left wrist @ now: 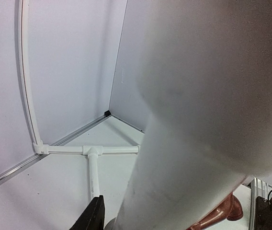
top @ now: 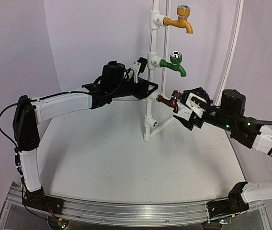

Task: Install the water faucets

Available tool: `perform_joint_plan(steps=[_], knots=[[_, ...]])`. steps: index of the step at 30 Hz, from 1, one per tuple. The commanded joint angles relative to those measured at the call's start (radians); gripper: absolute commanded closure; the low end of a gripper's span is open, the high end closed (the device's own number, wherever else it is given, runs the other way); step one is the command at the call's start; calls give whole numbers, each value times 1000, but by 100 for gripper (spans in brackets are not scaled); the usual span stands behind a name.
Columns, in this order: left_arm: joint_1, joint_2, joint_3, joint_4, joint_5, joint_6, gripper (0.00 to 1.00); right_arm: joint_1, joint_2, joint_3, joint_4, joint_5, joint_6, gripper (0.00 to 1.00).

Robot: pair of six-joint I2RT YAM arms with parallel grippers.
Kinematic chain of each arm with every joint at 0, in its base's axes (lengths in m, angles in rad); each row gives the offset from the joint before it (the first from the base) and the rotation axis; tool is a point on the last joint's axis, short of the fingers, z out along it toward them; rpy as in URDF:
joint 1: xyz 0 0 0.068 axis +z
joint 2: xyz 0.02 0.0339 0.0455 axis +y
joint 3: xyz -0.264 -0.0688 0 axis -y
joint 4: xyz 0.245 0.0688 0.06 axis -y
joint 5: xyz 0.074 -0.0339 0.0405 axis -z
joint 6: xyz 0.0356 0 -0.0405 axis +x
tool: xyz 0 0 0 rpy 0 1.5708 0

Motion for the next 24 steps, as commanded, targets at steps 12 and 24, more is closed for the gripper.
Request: perform_joint_plan(steps=[12,24], knots=[[-2,-36,-37,-284,13,-1,100,54,253,-52,510,295,-749,7],[-2,-25,-24,-285,21,3,100,128,228,4,276,282,-343,73]])
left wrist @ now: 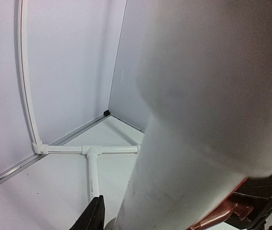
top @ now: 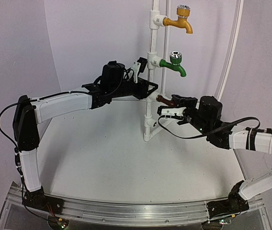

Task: Install the water faucets

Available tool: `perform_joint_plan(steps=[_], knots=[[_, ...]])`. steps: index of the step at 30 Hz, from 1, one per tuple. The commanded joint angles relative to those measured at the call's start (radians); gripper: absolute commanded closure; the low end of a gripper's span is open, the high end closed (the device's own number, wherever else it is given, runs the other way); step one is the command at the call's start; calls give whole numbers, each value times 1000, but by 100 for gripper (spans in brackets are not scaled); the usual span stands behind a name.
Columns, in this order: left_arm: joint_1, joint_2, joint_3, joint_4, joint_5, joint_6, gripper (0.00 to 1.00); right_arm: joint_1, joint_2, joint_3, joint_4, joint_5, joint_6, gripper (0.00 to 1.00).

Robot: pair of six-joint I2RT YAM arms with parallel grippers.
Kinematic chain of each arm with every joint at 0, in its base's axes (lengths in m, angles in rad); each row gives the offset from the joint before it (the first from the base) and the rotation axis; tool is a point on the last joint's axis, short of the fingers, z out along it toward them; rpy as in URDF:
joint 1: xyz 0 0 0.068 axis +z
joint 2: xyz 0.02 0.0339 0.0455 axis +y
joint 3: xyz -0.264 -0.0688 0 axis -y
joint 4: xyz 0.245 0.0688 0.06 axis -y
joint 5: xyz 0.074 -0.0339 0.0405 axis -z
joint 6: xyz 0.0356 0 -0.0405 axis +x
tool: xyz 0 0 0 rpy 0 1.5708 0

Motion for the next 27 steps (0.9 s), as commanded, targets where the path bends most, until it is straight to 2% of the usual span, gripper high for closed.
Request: perform_joint_plan(steps=[1,3,5,6,9,11,14,17,19,21,25,27], knots=[[-2,-22,-21,-283,20,3,100,34,-64,91,-230,-156,441,75],[-2,-17,-17,-283,23,3,100,34,-62,121,-286,-245,694,79],[-2,-13,-14,-284,24,1,100,32,-39,131,-282,-321,973,81],[-2,-11,-12,-284,26,2,100,33,-24,139,-278,-358,1122,85],[-2,-10,-10,-286,29,3,100,31,8,126,-194,-391,1705,99],[-2,-9,-10,-288,30,4,100,21,12,101,-133,-370,2161,100],[-3,-12,-12,-290,30,4,100,-21,39,103,-27,-526,2659,100],[-2,-15,-18,-290,28,4,100,-30,34,62,196,-554,2943,96],[-2,-18,-24,-290,22,6,100,-33,11,20,273,-518,2995,80],[-2,-21,-28,-290,17,8,100,-35,-32,-13,276,-474,2908,60],[-2,-18,-27,-290,19,9,100,-46,-149,-89,166,-429,2513,29],[-2,-22,-26,-293,17,10,100,-46,-218,-63,-42,-380,2235,18]])
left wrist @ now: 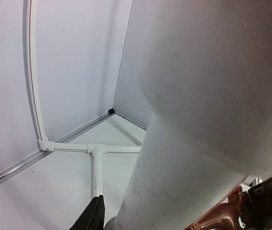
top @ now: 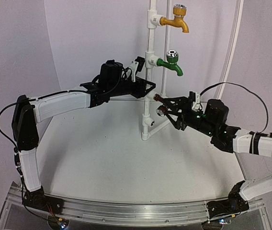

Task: Install the water faucets

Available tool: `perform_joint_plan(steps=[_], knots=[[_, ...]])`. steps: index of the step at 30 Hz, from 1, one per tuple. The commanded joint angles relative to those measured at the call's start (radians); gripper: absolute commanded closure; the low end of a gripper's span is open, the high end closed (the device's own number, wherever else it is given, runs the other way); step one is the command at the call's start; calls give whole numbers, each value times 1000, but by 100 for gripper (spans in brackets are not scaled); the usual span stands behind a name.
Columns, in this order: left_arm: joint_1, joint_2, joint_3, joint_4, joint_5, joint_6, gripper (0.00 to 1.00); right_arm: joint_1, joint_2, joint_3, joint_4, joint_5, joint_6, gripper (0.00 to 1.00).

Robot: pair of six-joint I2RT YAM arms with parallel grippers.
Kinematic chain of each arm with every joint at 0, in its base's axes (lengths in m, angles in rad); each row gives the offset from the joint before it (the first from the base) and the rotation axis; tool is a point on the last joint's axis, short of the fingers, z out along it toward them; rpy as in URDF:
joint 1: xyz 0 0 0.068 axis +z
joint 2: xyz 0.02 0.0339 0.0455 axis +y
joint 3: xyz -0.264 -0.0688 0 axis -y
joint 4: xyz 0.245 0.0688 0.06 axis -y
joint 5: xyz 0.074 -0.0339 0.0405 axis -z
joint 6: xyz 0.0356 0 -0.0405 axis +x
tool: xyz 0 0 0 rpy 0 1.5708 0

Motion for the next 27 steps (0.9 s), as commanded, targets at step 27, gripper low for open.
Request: perform_joint_plan(steps=[27], knots=[[-20,-17,-25,-279,9,10,100,90,-48,259,-531,319,-2447,2]])
